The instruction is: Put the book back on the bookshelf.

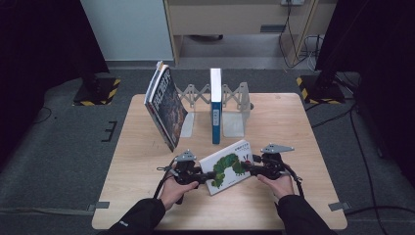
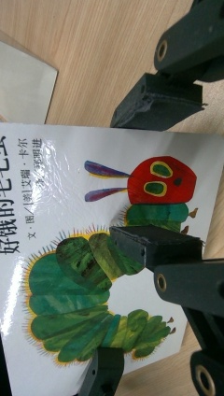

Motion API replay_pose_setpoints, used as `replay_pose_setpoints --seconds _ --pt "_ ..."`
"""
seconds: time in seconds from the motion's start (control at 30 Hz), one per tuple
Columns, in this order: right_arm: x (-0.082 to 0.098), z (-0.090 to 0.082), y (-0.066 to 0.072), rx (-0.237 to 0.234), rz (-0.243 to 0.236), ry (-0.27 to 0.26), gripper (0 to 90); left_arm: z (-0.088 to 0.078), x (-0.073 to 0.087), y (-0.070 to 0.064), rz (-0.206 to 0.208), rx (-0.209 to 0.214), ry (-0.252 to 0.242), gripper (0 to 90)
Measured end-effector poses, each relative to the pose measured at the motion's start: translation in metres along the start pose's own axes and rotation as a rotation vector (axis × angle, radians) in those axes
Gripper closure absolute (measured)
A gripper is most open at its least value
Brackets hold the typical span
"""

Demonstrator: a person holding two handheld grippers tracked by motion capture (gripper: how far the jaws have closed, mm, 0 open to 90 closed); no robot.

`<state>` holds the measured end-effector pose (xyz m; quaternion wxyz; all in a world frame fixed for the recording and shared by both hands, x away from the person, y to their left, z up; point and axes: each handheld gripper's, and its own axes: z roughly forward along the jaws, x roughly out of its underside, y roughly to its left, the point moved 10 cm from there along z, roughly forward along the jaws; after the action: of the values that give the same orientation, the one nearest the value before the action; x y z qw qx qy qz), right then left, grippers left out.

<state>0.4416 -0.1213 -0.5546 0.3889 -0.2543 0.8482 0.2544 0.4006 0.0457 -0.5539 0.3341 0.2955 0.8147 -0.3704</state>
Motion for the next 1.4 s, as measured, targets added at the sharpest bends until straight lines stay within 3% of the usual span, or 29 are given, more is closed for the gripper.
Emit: replay_pose_setpoints --seconds 0.27,0.47,0.77,0.9,0.97,1.03,1.2,1.4 --pt "0.000 0.000 0.001 -0.002 0.000 -0.002 44.0 0.001 -0.001 -0.002 0.008 0.005 -0.001 63.1" --pt "0.000 0.000 0.001 -0.006 -0.006 -0.005 43.5 0.002 -0.001 -0.005 0.040 -0.009 0.006 63.5" --pt "0.000 0.001 0.001 -0.010 -0.005 -0.008 42.2 0.001 -0.003 -0.009 0.033 -0.009 0.017 67.9" --pt "-0.001 0.001 0.002 -0.020 0.006 -0.018 37.2 0.000 -0.003 -0.013 0.024 0.003 0.019 72.5" --pt "-0.003 0.001 0.003 -0.020 0.012 -0.030 34.4 0.000 -0.004 -0.016 0.056 -0.003 0.028 73.5" --pt "-0.005 -0.001 0.001 -0.018 0.025 -0.045 31.0 0.000 -0.005 -0.016 0.053 -0.005 0.026 73.7" --pt "-0.007 -0.004 -0.007 0.018 0.038 -0.065 25.0 -0.002 -0.007 -0.017 0.047 -0.008 0.023 73.9" --pt "-0.004 -0.005 -0.017 0.069 0.040 -0.053 21.5 -0.008 -0.013 -0.018 0.036 -0.009 0.008 74.1"
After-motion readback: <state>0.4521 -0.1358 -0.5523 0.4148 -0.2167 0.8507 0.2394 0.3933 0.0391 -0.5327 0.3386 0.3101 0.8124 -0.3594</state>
